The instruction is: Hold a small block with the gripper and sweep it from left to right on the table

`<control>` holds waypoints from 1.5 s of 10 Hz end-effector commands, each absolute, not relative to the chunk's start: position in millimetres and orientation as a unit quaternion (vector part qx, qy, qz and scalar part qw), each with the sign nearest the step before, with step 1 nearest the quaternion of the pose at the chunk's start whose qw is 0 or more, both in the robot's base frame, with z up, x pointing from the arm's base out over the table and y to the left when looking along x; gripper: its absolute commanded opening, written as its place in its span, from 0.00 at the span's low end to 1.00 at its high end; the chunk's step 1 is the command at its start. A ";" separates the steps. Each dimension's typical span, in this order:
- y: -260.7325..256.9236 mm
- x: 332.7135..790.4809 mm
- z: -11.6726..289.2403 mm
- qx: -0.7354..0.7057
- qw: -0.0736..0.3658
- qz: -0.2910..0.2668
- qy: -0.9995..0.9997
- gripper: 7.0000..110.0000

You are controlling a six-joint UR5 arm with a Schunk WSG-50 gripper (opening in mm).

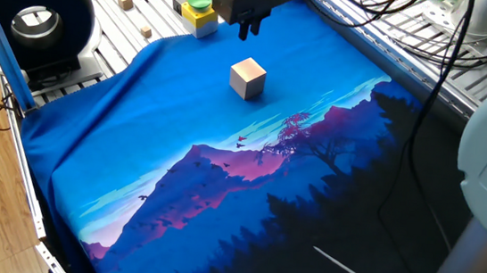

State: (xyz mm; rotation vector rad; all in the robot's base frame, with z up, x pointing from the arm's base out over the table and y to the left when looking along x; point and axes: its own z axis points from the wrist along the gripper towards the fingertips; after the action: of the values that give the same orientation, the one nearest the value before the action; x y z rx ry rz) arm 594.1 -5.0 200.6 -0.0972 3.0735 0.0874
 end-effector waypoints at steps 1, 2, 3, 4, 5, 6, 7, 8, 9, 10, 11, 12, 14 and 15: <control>-20.7 593.8 190.0 -0.048 0.046 0.028 0.997 0.36; -25.3 592.6 187.8 -0.052 0.047 0.023 0.997 0.36; -28.8 594.3 185.5 -0.056 0.054 0.017 0.997 0.36; -29.4 594.6 182.4 -0.057 0.058 0.013 0.997 0.36; -31.6 595.7 179.0 -0.063 0.065 0.001 0.996 0.36; -36.8 600.1 178.1 -0.072 0.073 -0.012 0.995 0.36; -40.4 603.3 177.7 -0.080 0.077 -0.021 0.994 0.36; -42.8 606.0 177.4 -0.085 0.081 -0.028 0.993 0.36; -44.5 610.6 176.2 -0.089 0.087 -0.033 0.992 0.36; -33.3 612.7 174.8 -0.082 0.091 -0.011 0.992 0.36; -33.5 616.8 173.6 -0.093 0.097 -0.012 0.991 0.36; -37.6 619.6 171.9 -0.098 0.099 -0.021 0.990 0.57; -38.2 622.4 172.6 -0.101 0.100 -0.022 0.990 0.57; -48.0 623.6 176.1 -0.113 0.098 -0.040 0.988 0.57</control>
State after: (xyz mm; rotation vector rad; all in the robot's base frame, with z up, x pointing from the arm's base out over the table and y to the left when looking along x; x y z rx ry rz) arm 617.8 -40.8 172.7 -0.2965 2.9393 -0.0838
